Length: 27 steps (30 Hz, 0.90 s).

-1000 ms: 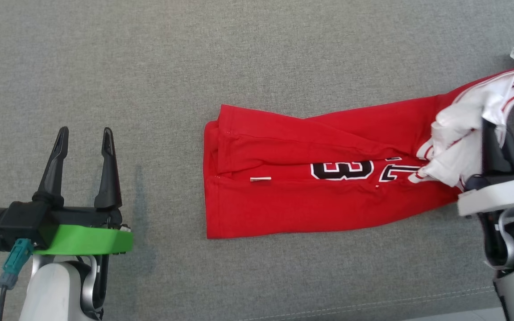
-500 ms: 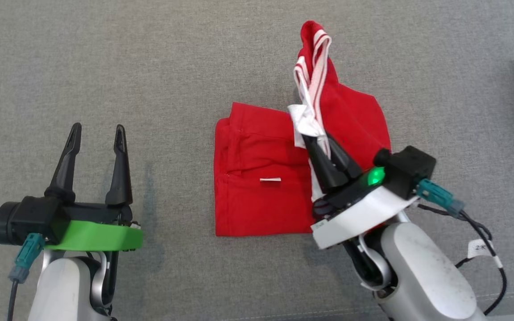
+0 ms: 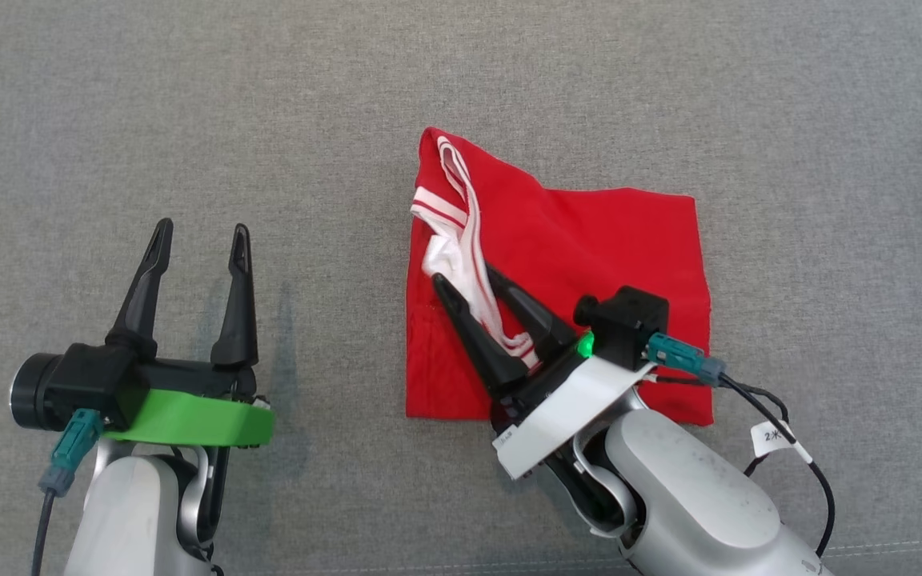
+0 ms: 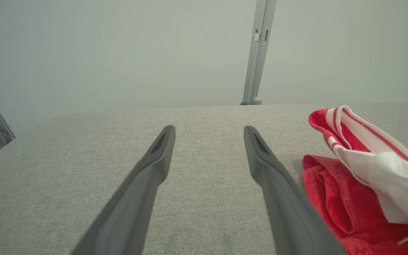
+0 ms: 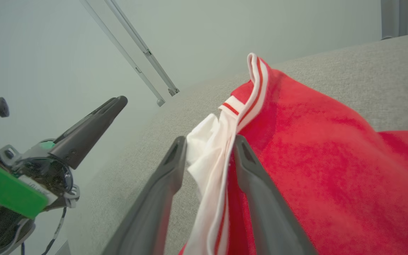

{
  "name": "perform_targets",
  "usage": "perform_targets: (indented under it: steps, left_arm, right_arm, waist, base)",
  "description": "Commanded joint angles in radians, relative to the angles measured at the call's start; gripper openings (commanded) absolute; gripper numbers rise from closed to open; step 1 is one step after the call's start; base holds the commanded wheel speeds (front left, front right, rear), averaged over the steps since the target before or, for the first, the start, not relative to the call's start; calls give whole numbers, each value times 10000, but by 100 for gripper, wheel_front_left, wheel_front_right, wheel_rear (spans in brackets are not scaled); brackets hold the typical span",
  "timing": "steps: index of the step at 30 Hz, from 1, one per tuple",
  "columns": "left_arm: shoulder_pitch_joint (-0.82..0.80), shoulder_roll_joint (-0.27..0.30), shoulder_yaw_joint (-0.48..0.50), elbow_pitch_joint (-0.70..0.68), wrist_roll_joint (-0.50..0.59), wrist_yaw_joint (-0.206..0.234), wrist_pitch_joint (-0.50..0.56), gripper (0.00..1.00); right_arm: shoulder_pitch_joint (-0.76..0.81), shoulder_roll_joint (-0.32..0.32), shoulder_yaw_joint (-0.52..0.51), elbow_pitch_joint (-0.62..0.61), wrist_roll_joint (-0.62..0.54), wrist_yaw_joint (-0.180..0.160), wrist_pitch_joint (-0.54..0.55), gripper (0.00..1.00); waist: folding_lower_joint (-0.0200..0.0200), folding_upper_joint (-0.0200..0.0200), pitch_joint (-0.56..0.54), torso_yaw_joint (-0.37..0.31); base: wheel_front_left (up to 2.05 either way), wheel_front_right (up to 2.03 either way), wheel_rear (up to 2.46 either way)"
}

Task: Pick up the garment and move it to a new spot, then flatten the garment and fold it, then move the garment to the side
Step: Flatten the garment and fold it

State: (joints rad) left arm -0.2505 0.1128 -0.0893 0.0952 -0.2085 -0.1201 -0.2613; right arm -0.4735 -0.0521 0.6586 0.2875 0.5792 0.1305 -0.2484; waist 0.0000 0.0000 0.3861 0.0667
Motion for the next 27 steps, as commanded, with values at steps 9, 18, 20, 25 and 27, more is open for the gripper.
perform_targets:
  steps: [9,18,20,25,27]
  left_arm:
    - [48,86,136,41,146,-36,-38,100]
    - [367,25,539,-101,175,130,-39,100]
    - [468,24,654,-148,149,159,-39,100]
    - [800,132,876,-287,100,198,-39,100]
    - [903,162,911,-313,93,200,-39,100]
  right_arm:
    - [74,-9,-1375,-2324,-1079,0,-165,100]
    - [1737,-943,-4823,-3081,-2740,0,-27,100]
    - [2100,-1264,-5607,-2907,-2978,0,103,100]
    - [2825,-1543,-6493,-2621,-3037,1,367,100]
    - [2963,-1571,-6488,-2568,-2997,1,405,100]
  waist:
    - [0,0,-290,-305]
    - [0,0,-731,-522]
    - [0,0,-852,-531]
    - [0,0,-1098,-621]
    - [0,0,-1146,-640]
  base:
    - [0,0,0]
    - [0,0,0]
    - [0,0,0]
    - [0,0,0]
    - [0,0,0]
